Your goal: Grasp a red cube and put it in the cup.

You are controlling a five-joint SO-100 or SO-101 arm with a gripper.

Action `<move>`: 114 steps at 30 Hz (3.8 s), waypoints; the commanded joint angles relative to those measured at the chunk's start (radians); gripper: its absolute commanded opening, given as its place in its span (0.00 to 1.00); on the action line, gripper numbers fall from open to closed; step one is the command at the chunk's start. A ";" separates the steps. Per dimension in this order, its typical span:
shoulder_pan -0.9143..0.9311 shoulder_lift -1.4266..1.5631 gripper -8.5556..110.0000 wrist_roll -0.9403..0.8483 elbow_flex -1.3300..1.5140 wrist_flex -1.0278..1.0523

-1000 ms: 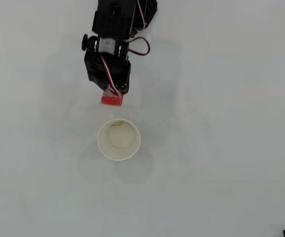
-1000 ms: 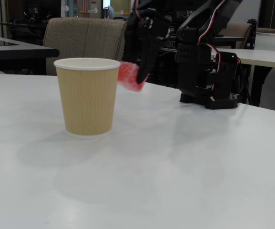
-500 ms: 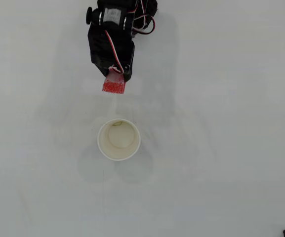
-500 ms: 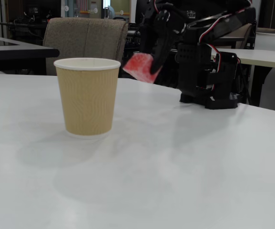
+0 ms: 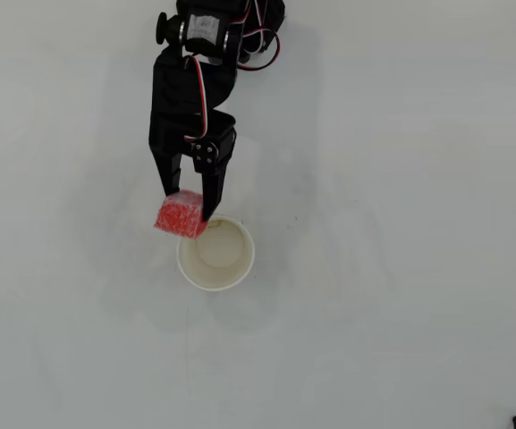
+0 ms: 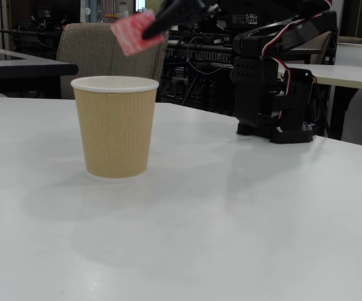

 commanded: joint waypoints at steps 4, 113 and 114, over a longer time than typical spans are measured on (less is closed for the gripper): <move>-0.051 -0.160 0.07 0.012 -0.071 -0.095; 0.052 -0.232 0.20 0.101 -0.314 0.295; 0.057 -0.209 0.17 0.101 -0.295 0.305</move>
